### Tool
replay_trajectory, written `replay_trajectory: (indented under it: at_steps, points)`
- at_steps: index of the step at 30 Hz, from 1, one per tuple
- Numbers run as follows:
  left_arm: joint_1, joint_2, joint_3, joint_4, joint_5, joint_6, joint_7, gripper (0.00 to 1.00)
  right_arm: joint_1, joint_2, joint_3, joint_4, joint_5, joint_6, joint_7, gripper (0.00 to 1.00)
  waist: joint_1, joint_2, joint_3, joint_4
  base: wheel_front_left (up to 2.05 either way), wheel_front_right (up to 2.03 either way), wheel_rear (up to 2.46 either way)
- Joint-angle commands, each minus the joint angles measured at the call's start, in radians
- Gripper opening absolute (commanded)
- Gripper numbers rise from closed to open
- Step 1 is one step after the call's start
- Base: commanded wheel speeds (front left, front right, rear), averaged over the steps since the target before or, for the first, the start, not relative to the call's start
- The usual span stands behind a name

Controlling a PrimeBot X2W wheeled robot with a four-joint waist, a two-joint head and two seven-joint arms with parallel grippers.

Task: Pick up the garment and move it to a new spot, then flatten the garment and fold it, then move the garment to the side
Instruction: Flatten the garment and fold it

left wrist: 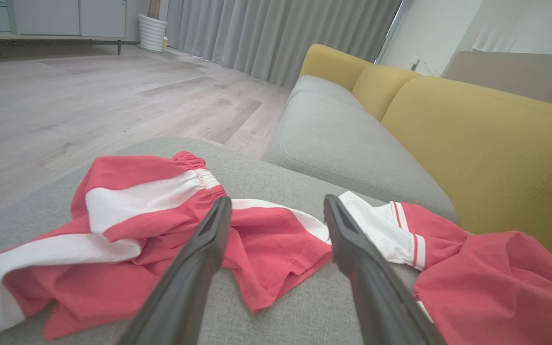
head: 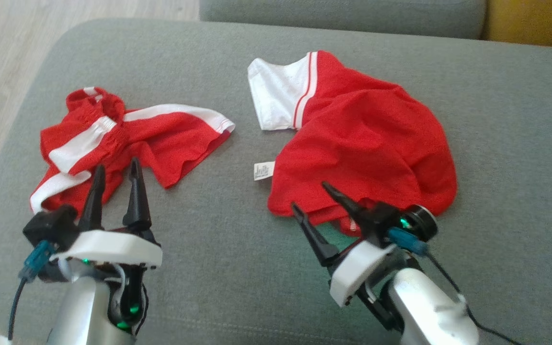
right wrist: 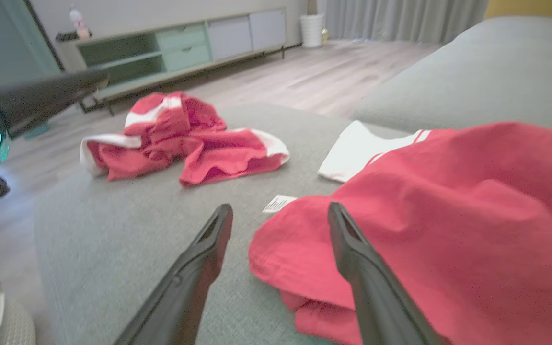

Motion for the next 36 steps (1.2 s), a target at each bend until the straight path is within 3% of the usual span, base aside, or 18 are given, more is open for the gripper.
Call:
replay_trajectory:
  at_steps: [1, 8, 19, 20, 21, 27, 32, 36]
  points:
    - [-0.052, 0.008, 0.026, -0.023, -0.007, -0.007, -0.005, 1.00, -0.052, 0.000, 0.035, -0.001, -0.007, 0.004, 0.014, 1.00, 0.0000, -0.0001, 0.017, 0.017, 0.00, 0.00, 0.00]
    - [-0.091, -0.002, 0.014, -0.004, -0.018, -0.019, -0.005, 1.00, -0.173, -0.003, 0.125, 0.221, -0.083, 0.004, 0.072, 1.00, 0.0000, -0.0001, 0.059, 0.057, 0.00, 0.00, 0.00]
    - [-0.114, -0.006, 0.003, 0.004, -0.057, -0.018, -0.005, 1.00, -0.273, -0.005, 0.110, 0.440, -0.170, 0.004, 0.051, 1.00, 0.0000, -0.0001, 0.109, 0.103, 0.00, 0.00, 0.00]
    - [-0.116, -0.006, 0.002, 0.003, -0.061, -0.016, -0.005, 1.00, -0.277, -0.004, 0.110, 0.456, -0.169, 0.004, 0.051, 0.59, 0.0000, -0.0001, 0.111, 0.106, 0.00, 0.00, 0.00]
    - [-0.117, -0.006, 0.001, 0.002, -0.065, -0.014, -0.005, 1.00, -0.282, -0.004, 0.112, 0.469, -0.169, 0.004, 0.048, 0.00, 0.0000, -0.0001, 0.112, 0.108, 0.00, 0.00, 0.00]
    - [-0.117, -0.006, 0.001, -0.001, -0.071, -0.006, -0.005, 1.00, -0.311, -0.002, 0.074, 0.504, -0.154, 0.004, -0.012, 0.00, 0.0000, -0.0001, 0.104, 0.101, 0.00, 0.00, 0.00]
    - [-0.106, -0.006, -0.001, 0.002, -0.075, -0.004, -0.005, 1.00, -0.333, -0.001, 0.000, 0.479, -0.133, 0.004, -0.101, 0.00, 0.0000, -0.0001, 0.061, 0.079, 0.00, 0.00, 0.00]
    - [-0.097, -0.006, -0.004, 0.004, -0.086, 0.000, -0.005, 1.00, -0.347, 0.000, -0.002, 0.439, -0.104, 0.004, -0.137, 0.00, 0.0000, -0.0001, 0.031, 0.067, 0.00, 0.00, 0.00]
